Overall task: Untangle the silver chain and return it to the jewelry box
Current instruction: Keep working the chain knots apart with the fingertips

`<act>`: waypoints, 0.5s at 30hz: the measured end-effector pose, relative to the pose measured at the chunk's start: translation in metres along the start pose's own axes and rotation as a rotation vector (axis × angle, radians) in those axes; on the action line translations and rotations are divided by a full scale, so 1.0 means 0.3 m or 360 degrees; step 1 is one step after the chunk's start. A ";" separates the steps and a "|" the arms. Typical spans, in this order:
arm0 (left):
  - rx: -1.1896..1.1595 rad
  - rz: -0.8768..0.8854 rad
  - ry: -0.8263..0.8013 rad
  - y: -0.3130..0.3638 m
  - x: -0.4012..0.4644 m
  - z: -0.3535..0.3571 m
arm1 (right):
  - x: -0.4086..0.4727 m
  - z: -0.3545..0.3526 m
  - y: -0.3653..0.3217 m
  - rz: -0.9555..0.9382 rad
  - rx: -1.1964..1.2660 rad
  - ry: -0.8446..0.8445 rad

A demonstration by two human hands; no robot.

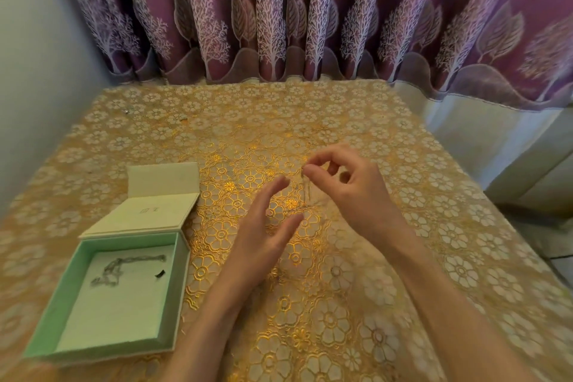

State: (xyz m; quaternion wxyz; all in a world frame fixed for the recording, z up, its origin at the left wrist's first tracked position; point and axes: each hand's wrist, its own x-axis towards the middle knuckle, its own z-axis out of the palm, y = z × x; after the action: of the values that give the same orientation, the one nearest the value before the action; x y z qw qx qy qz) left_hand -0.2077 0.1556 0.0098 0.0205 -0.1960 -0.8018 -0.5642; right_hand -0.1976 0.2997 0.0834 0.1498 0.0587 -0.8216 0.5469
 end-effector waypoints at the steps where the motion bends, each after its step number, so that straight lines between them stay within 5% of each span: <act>1: -0.0040 -0.0016 -0.0015 0.026 0.002 -0.002 | 0.008 -0.012 -0.038 -0.0028 -0.0050 -0.0055; 9: -0.0357 0.0039 -0.0175 0.343 -0.044 -0.128 | -0.014 -0.104 -0.341 -0.0265 -0.0235 -0.0151; 15: -0.0137 -0.0114 -0.0323 0.434 -0.184 -0.312 | -0.126 -0.125 -0.456 0.0006 0.0287 -0.0073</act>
State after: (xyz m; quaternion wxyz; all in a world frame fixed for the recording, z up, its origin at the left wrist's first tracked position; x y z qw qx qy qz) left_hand -0.1305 0.0914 0.1465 -0.0895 -0.2239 -0.7812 -0.5758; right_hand -0.1193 0.2774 0.2057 0.1241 0.0830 -0.7723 0.6175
